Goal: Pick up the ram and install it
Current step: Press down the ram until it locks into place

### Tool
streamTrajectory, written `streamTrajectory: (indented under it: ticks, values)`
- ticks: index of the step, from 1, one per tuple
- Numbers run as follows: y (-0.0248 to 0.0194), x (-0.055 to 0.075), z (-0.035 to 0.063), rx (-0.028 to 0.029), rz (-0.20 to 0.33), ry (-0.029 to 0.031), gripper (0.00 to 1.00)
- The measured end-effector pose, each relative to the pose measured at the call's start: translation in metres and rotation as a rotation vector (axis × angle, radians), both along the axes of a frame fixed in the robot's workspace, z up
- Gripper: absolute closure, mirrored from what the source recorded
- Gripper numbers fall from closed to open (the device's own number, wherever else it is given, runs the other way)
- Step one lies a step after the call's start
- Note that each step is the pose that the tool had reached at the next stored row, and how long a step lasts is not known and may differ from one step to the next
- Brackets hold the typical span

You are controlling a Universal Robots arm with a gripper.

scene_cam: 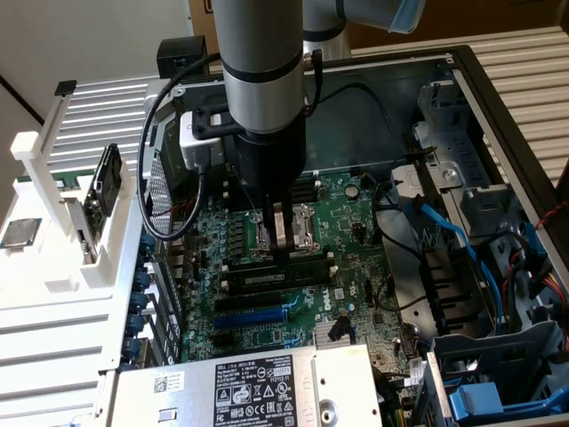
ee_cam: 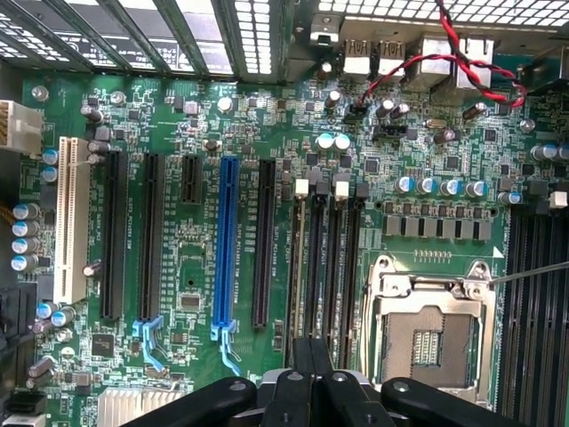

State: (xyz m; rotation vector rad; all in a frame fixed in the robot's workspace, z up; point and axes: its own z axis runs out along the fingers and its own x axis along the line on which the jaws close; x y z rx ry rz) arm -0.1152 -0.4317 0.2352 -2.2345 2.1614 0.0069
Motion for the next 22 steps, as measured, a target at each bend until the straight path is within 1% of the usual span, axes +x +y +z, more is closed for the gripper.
streamTrajectory:
  ticks: [11, 22]
  values:
    - [-0.0013, 0.0009, -0.0012, 0.0002, 0.0, -0.0001, 0.9]
    - [-0.0014, 0.0017, -0.0039, 0.0, 0.0, 0.0, 0.9]
